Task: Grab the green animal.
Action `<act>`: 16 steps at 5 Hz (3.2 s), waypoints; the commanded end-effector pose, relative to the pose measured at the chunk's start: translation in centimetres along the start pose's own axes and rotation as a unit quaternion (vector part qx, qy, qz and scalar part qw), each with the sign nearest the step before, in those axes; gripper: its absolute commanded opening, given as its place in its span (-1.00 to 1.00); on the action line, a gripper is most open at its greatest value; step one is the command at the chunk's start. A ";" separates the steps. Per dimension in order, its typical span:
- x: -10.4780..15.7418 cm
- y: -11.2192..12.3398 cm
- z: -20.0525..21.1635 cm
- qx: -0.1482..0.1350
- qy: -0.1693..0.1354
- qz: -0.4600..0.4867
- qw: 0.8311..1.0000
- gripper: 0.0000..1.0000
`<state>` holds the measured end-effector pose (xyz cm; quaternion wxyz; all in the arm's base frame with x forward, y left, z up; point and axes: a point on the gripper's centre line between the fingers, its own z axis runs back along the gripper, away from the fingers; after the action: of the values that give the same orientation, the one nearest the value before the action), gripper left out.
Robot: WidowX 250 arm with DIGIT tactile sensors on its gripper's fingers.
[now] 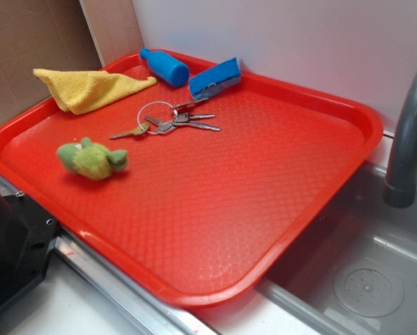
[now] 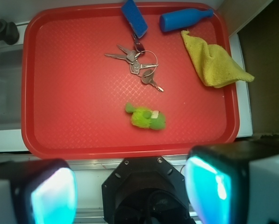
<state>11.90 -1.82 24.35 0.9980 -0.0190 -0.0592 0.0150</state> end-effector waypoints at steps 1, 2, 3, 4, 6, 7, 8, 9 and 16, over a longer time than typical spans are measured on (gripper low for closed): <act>0.0 0.0 0.0 0.000 0.000 0.000 1.000 1.00; 1.4 1.6 -4.2 0.019 0.008 -0.096 0.995 1.00; 2.3 2.3 -6.9 -0.015 0.004 -0.203 0.979 1.00; 2.5 2.5 -9.9 -0.019 -0.017 -0.302 0.953 1.00; 1.4 3.1 -14.4 0.001 -0.059 -0.366 0.929 1.00; 1.8 4.0 -16.2 0.000 -0.032 -0.354 0.935 1.00; 2.1 4.6 -18.4 0.008 0.000 -0.352 0.936 1.00; 1.9 4.3 -19.9 0.005 0.002 -0.372 0.928 1.00; 6.9 -0.5 -3.5 -0.004 -0.003 -0.025 1.000 -1.00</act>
<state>18.34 -2.65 20.57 0.9986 -0.0274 -0.0415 -0.0168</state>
